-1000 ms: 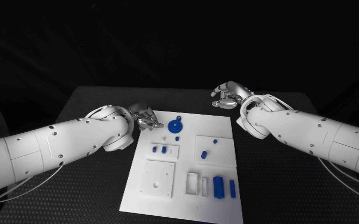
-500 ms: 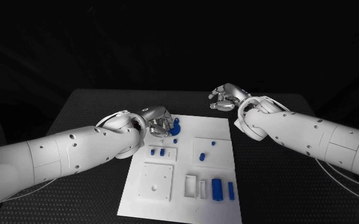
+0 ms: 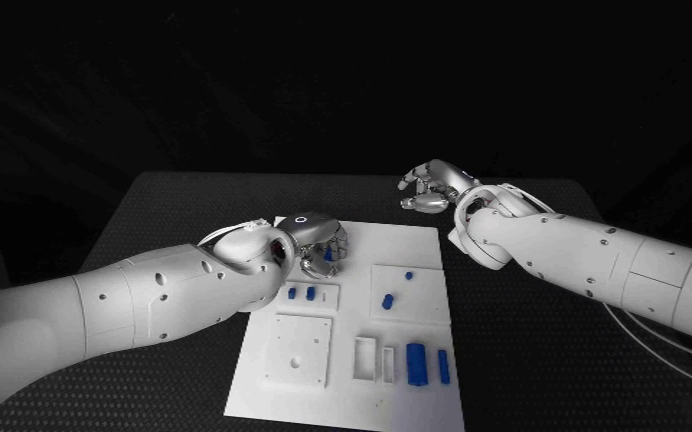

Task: Assemble the parts on the task board

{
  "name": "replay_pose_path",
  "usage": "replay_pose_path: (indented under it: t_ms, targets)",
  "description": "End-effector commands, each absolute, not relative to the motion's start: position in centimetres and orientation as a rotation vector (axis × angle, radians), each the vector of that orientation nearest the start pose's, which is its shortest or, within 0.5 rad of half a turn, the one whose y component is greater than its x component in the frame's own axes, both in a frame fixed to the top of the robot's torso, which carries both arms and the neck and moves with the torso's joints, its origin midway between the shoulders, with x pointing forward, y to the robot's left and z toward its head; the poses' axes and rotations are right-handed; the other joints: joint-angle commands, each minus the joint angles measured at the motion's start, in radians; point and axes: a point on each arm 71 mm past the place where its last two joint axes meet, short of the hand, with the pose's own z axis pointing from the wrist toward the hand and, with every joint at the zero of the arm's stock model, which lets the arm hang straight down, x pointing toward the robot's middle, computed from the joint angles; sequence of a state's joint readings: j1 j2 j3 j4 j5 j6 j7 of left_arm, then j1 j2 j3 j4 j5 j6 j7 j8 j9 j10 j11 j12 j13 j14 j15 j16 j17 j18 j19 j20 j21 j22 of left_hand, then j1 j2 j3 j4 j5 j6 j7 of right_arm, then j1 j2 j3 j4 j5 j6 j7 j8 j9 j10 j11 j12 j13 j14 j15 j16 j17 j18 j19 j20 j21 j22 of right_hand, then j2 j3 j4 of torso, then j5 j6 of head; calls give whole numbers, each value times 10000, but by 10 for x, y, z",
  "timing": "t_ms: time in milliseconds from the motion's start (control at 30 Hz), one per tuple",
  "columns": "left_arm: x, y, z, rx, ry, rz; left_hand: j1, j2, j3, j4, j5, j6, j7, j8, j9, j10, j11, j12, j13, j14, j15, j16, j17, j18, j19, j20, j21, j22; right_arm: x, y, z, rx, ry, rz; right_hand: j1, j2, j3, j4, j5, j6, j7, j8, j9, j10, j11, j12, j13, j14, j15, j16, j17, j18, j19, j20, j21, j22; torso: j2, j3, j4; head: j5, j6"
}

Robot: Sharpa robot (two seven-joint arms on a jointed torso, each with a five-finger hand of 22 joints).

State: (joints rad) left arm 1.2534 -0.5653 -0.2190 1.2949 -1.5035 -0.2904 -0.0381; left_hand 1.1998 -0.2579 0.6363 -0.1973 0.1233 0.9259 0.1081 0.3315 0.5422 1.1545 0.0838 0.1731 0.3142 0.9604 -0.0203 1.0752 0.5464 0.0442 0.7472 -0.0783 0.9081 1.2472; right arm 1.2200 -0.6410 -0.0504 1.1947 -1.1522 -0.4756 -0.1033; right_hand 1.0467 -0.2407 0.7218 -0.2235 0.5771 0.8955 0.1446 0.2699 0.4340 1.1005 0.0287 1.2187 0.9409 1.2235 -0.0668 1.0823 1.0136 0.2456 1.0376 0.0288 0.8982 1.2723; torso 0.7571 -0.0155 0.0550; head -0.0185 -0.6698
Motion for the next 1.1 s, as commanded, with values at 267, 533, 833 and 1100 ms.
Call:
replay_pose_path:
  t_ms: [267, 533, 833, 1100]
  targets:
    - [502, 116, -242, 5368, 17623, -5873, -65, -176, -60, 190, -105, -249, 47, -284, -214, -468, 218, -681, -415, -59, 198, -92, 68, 104, 35, -221, -101, 106, 548, -205, -192, 2341, 15872, 6376, -25, 87, -26, -16, 34, 48, 34, 46, -18, -974, 70, 51, -15, -46, -44, 2, -15, 162, -23, 46, -46, 12, 1, 7, 2, -71, -30]
    - [503, 117, -246, 5487, 17658, -5698, -27, -143, -45, 217, -102, -199, 61, -261, -225, -418, 207, -702, -448, -20, 188, -63, 94, 129, 75, -225, -84, 134, 546, -205, -191, 2277, 15869, 6396, -24, 87, -27, -18, 35, 50, 33, 48, -19, -973, 69, 55, -18, -44, -44, 5, -16, 162, -20, 45, -46, 14, 1, 8, 4, -113, -71]
    - [502, 115, -247, 5575, 17770, -5714, 190, 205, -63, 242, -18, 204, 81, -111, -289, 257, -2, -511, -457, 350, -36, 632, 493, 206, 404, -389, 175, 373, 546, -204, -191, 2252, 15874, 6402, -24, 89, -28, -19, 37, 51, 33, 49, -19, -972, 69, 58, -21, -42, -45, 6, -16, 162, -18, 44, -46, 15, -21, 5, 17, -142, -112]
    - [504, 116, -249, 5615, 17906, -5626, 312, 472, -26, 208, -32, 340, 81, -82, -339, 433, -74, -425, -458, 410, -107, 845, 600, 203, 498, -467, 237, 456, 546, -203, -191, 2208, 15868, 6416, -27, 92, -30, -17, 39, 53, 32, 52, -20, -970, 69, 62, -24, -40, -45, 8, -17, 162, -15, 44, -45, 17, -21, 7, 13, -149, -112]
